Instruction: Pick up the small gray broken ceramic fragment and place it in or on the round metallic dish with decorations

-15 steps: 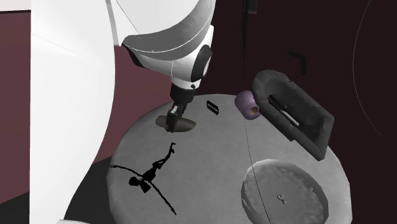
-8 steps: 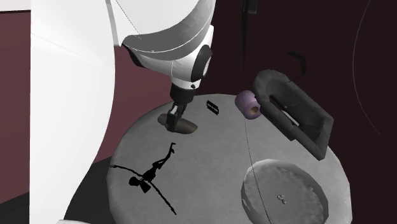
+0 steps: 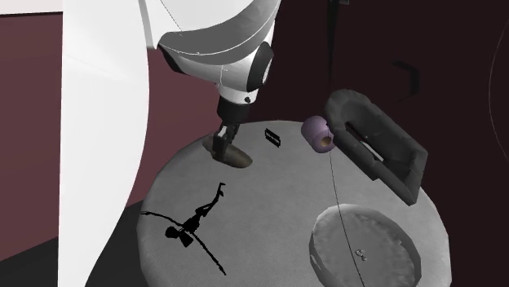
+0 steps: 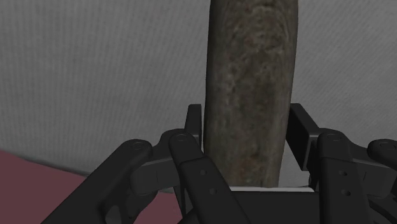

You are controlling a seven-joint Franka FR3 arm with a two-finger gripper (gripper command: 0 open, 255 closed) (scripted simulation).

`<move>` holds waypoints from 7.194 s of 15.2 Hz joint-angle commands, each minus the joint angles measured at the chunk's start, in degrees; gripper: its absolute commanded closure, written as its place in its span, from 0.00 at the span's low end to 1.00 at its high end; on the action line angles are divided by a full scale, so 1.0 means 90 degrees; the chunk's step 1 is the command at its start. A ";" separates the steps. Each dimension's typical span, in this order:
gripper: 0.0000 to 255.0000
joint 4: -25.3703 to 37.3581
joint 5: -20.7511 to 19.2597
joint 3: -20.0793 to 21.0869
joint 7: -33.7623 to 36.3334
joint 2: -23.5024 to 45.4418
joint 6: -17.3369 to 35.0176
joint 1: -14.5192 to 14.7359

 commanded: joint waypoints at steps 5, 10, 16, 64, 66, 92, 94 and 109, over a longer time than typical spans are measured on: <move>1.00 0.0334 -0.0170 0.0010 0.0210 -0.0186 -0.0455 0.0004; 1.00 0.0656 -0.0268 0.0019 0.0355 -0.0290 -0.0843 0.0005; 1.00 0.1092 -0.0343 0.0027 0.0503 -0.0363 -0.1321 0.0006; 0.00 -0.2227 -0.3413 -0.1512 -0.1678 -0.4391 -0.1775 -0.2452; 0.00 -0.2323 -0.3371 -0.0612 0.0314 -0.4194 -0.1323 -0.2941; 1.00 -0.2497 -0.3566 0.0569 0.3646 -0.3290 -0.0280 -0.3626; 1.00 -0.2497 -0.3566 0.0569 0.3646 -0.3290 -0.0280 -0.3626; 1.00 -0.1446 -0.3416 0.0818 0.3614 -0.3472 -0.1513 -0.3573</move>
